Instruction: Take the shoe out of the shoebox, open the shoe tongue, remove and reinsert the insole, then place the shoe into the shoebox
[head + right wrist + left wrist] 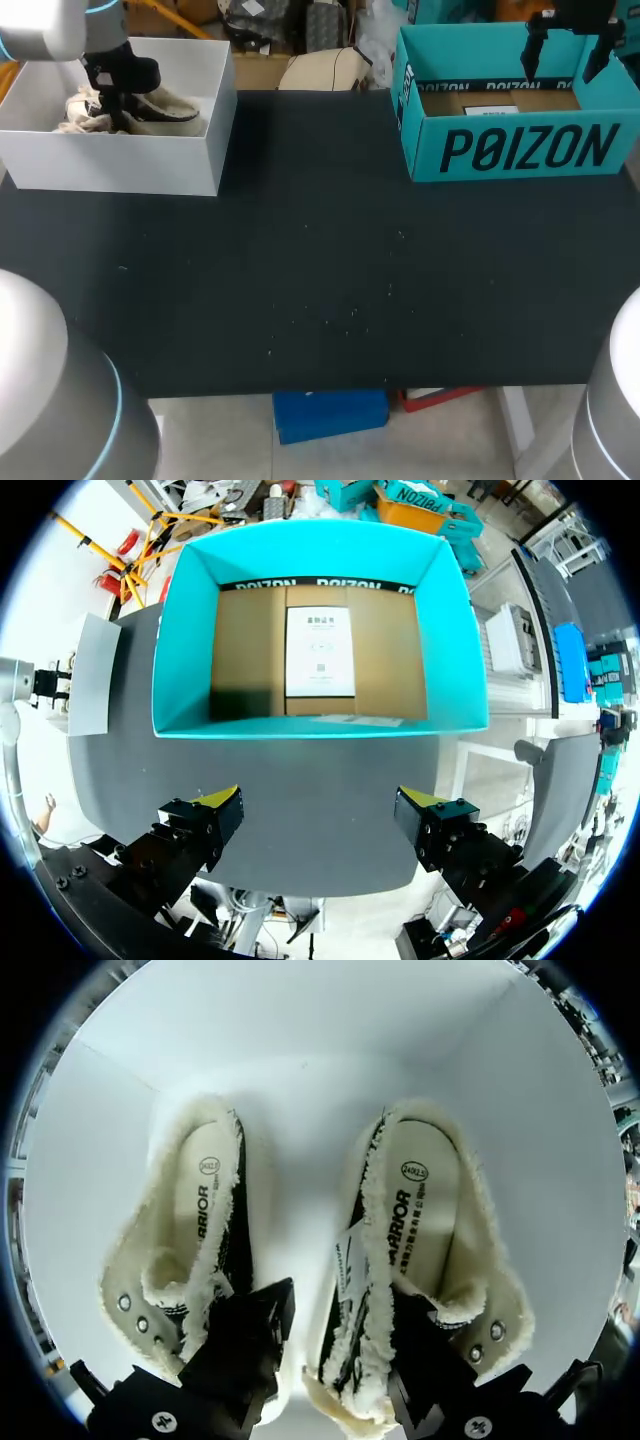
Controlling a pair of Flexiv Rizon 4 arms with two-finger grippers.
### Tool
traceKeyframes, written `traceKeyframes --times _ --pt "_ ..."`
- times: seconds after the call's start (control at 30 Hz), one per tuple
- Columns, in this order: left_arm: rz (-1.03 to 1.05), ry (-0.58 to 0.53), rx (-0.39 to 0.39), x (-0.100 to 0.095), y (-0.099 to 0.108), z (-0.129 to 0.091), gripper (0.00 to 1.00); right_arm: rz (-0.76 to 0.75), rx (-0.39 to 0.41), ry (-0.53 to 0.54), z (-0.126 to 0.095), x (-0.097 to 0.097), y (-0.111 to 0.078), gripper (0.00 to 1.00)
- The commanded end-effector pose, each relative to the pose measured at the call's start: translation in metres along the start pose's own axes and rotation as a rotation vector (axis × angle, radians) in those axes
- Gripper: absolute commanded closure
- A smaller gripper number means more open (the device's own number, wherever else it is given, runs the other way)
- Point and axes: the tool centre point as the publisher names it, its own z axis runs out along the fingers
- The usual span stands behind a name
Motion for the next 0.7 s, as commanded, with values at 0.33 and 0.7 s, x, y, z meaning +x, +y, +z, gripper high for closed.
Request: traceKeyframes --times 0.33,0.7 --pt "0.027 0.054 -0.015 0.003 -0.004 0.028 0.71 0.0 0.0 0.0 0.0 0.0 0.0 0.0" --pt "0.062 0.04 -0.019 0.011 -0.002 -0.004 1.0 0.0 0.0 0.0 0.0 0.0 0.0 0.0"
